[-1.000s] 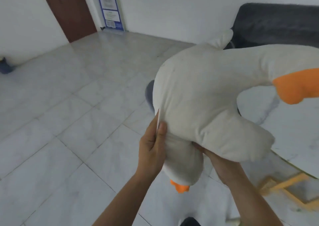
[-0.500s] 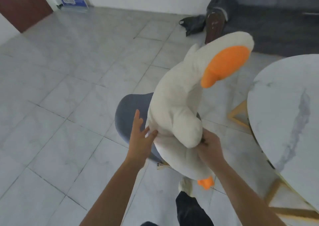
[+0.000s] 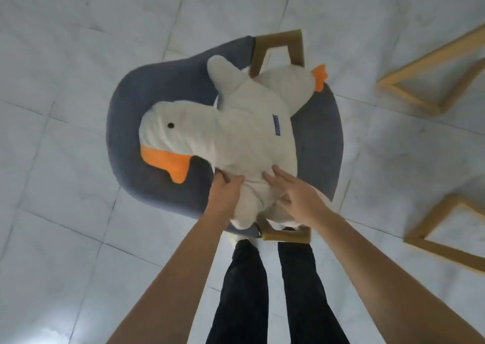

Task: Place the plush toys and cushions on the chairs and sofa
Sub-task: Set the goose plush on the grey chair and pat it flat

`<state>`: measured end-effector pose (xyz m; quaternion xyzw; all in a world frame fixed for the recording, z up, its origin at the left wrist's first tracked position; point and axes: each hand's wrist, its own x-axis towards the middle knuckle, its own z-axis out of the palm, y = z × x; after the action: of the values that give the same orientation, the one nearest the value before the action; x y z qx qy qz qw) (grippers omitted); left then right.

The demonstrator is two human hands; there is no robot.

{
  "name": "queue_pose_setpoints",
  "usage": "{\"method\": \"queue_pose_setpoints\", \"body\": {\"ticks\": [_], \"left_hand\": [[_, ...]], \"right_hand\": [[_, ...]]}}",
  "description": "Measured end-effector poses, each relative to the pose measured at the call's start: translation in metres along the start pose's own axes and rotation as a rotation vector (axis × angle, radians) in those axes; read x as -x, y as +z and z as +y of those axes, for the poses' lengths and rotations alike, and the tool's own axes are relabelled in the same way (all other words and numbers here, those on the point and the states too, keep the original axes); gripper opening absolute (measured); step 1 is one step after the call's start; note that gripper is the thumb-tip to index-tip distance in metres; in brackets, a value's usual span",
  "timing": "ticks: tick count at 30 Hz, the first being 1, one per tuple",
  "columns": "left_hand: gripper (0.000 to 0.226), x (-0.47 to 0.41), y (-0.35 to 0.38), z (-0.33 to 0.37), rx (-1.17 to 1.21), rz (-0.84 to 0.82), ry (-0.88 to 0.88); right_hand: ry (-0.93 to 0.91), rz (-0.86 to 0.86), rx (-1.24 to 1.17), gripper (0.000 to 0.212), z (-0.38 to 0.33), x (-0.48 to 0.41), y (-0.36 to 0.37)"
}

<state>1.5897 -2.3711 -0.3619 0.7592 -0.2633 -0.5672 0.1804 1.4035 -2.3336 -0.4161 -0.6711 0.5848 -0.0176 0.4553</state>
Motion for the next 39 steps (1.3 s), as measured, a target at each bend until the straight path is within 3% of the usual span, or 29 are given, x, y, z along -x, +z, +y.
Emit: {"method": "queue_pose_setpoints", "body": {"ticks": [2,4,9,13,15,18,20,23,25,28,31,34,36,39], "left_hand": [[0.076,-0.011,0.003,-0.020,-0.085,0.023,-0.051],[0.085,-0.018,0.000,-0.033,-0.218,0.026,-0.043],[0.069,-0.007,-0.007,-0.022,-0.367,0.030,-0.010],[0.060,0.025,-0.014,0.007,-0.379,0.120,0.119],[0.043,0.044,-0.018,0.019,-0.506,0.168,0.369],[0.023,0.053,-0.018,0.034,-0.729,0.232,0.980],[0.029,0.036,-0.013,0.040,-0.990,0.286,1.148],[0.045,-0.009,-0.015,0.049,-1.489,0.289,0.931],[0.041,-0.032,-0.023,0.052,-1.626,0.277,0.728],[0.036,-0.042,-0.033,0.056,-1.531,0.308,0.822],[0.036,-0.031,-0.034,0.062,-1.320,0.433,1.017],[0.038,-0.027,-0.038,0.060,-1.235,0.499,1.104],[0.039,-0.034,-0.039,0.055,-1.278,0.493,1.090],[0.055,-0.044,-0.033,0.049,-1.483,0.369,0.875]], "right_hand": [[-0.026,-0.095,0.018,0.077,0.005,-0.020,0.021],[-0.036,-0.085,0.019,0.078,0.005,-0.029,0.029],[0.041,-0.040,-0.218,0.064,0.003,-0.015,0.004],[0.162,0.173,-0.350,0.051,0.004,-0.011,-0.015],[0.240,0.232,-0.331,0.064,0.015,-0.020,-0.016],[0.358,0.145,-0.358,0.095,0.030,-0.035,-0.005],[0.441,0.078,-0.467,0.113,0.039,-0.040,0.008],[0.529,-0.037,-0.532,0.123,0.043,-0.040,0.025],[0.513,-0.079,-0.391,0.115,0.040,-0.040,0.032],[0.443,0.025,-0.171,0.099,0.026,-0.042,0.037],[0.385,0.133,-0.168,0.090,0.015,-0.039,0.040],[0.376,0.131,-0.136,0.088,0.011,-0.044,0.042],[0.387,0.049,-0.069,0.088,0.012,-0.053,0.041],[0.416,-0.154,-0.073,0.087,0.021,-0.060,0.037]]}}
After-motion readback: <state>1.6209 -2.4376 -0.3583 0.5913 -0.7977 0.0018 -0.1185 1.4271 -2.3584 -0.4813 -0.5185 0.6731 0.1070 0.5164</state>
